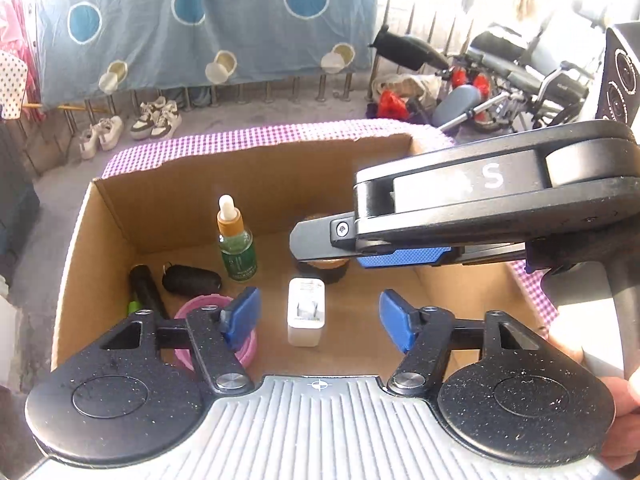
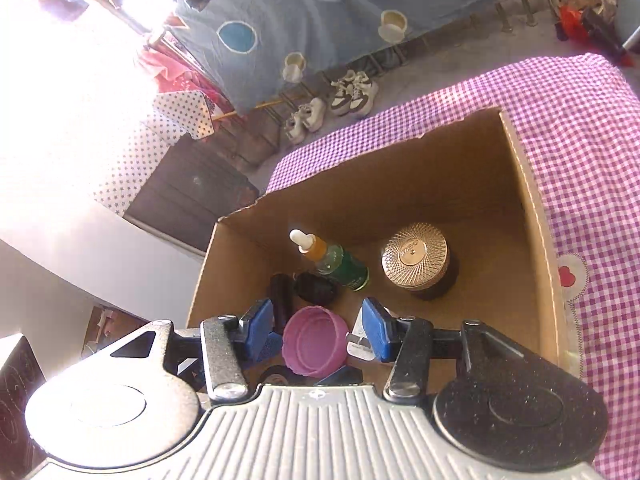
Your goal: Organize rigid objects
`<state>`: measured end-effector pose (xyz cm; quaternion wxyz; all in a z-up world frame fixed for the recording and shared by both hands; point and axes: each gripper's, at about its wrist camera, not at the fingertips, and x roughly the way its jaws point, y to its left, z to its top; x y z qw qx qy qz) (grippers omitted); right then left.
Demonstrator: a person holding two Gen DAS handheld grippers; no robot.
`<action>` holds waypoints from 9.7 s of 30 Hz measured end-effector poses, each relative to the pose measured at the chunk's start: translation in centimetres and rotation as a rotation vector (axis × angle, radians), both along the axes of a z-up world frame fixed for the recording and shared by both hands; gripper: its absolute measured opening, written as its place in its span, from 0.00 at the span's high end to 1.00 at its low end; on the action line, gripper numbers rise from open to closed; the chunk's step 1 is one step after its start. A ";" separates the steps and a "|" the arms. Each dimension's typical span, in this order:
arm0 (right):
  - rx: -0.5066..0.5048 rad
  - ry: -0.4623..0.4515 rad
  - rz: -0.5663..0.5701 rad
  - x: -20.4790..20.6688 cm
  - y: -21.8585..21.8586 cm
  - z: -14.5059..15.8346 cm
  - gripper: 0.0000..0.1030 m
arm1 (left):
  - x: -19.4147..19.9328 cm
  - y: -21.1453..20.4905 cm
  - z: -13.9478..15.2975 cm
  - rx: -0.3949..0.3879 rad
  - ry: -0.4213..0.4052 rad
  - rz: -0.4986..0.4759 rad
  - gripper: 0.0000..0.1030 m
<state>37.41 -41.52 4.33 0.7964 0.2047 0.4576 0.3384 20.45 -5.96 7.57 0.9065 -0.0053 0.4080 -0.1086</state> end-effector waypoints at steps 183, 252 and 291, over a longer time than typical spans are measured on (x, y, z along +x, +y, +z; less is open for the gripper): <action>-0.289 -0.375 -0.292 -16.3 -5.3 2.2 0.00 | -6.2 5.0 2.0 0.056 -0.162 0.174 0.00; -0.475 -0.322 -0.263 -13.5 0.3 -0.2 0.00 | -5.4 6.0 -0.8 0.106 -0.022 0.226 0.01; -0.470 -0.315 -0.265 -13.6 0.4 -0.2 0.00 | -5.5 5.9 -0.7 0.105 -0.021 0.229 0.01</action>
